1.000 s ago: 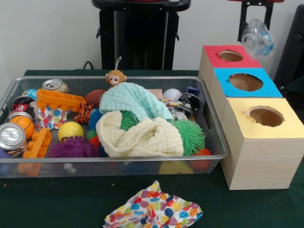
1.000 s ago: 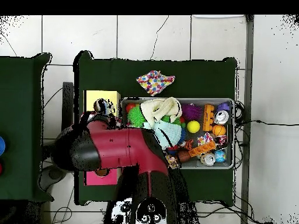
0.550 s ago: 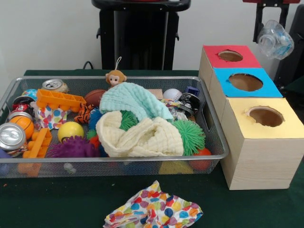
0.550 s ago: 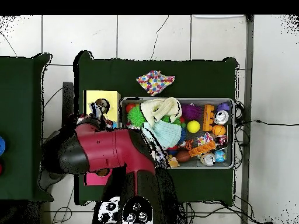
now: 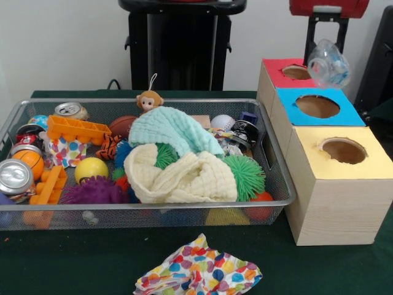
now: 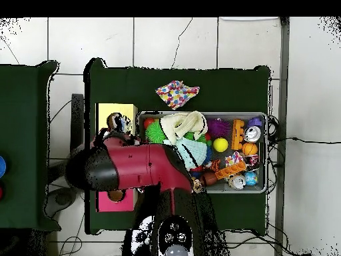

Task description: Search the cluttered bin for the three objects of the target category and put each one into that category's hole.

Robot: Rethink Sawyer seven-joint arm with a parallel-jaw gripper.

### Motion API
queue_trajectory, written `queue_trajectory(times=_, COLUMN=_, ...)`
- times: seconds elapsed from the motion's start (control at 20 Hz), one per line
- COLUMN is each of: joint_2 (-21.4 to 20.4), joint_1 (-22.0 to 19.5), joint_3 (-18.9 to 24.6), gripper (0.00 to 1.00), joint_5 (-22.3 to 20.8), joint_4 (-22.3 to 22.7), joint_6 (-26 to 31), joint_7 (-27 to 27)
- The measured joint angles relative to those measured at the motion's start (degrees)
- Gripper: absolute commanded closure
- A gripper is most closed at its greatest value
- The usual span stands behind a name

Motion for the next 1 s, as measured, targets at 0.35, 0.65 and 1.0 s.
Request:
queue_trajectory(times=0.35, joint_2=2.1, joint_1=0.6, joint_3=0.0, gripper=1.00, joint_5=-0.3, joint_4=0.0, joint_6=0.0, joint_7=0.0)
queue_trajectory(times=0.65, joint_2=3.2, joint_1=1.9, joint_3=0.0, gripper=1.00, joint_5=-0.8, joint_4=0.0, joint_6=0.0, joint_7=0.0)
queue_trajectory(times=1.0, joint_2=5.2, joint_1=4.2, joint_3=-0.8, gripper=1.00, joint_5=-1.0, joint_4=-0.1, joint_6=0.0, joint_7=0.0)
